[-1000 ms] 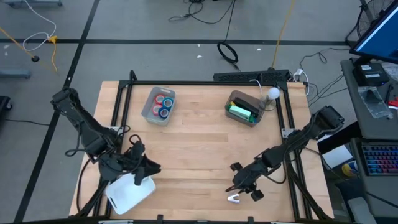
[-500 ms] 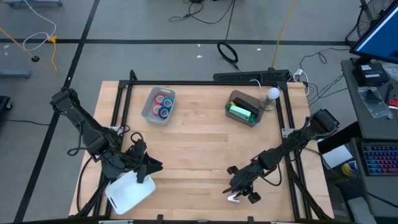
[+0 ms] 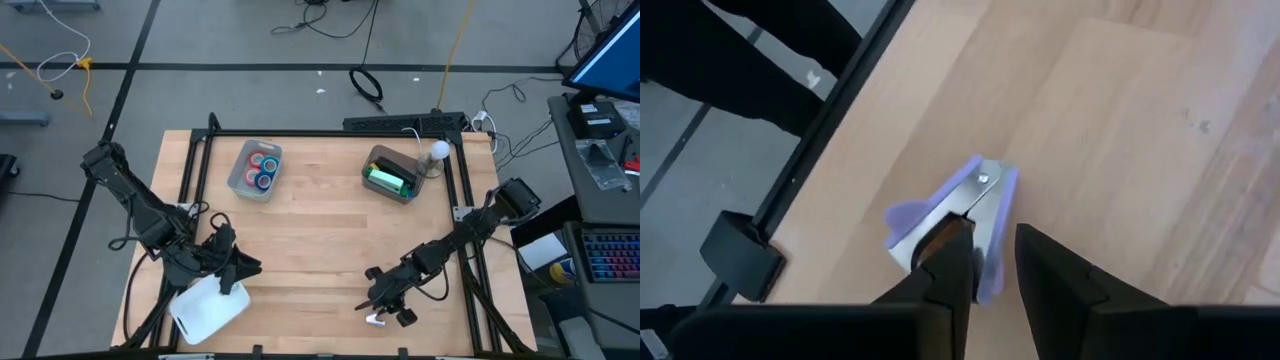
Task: Pick and place Stapler, Stapler remover, tape
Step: Put the violet staple remover into the white bin
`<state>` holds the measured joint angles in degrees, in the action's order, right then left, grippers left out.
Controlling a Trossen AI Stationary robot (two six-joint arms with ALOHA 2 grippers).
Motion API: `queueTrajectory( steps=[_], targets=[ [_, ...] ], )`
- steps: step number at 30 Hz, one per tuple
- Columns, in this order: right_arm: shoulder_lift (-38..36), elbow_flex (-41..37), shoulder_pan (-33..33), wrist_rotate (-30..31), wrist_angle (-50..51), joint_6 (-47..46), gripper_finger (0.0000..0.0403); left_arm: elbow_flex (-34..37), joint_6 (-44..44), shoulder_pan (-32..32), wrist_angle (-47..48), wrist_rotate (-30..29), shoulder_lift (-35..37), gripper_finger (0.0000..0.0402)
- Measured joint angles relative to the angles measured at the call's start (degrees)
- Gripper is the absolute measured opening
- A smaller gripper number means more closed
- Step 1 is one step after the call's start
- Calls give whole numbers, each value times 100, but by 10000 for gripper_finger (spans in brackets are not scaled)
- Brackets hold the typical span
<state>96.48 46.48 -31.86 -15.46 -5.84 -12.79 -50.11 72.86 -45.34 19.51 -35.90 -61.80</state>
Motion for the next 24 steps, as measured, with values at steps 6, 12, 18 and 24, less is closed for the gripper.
queueTrajectory(
  steps=[6, 12, 18, 24],
  targets=[
    [-1, 2, 0, 17, 3, -131, 43, 0, -54, 0, -2, 0, 0, 145],
    [-1, 2, 0, 21, 27, -152, 5, 0, -118, 0, -2, 0, 0, 145],
    [-14, 4, 8, 124, 103, -268, 3, -2, -118, 0, -4, -6, 0, 145],
    [-342, -1, 244, 189, 166, -305, 1, -1, -116, 11, -10, -42, 0, 145]
  ],
)
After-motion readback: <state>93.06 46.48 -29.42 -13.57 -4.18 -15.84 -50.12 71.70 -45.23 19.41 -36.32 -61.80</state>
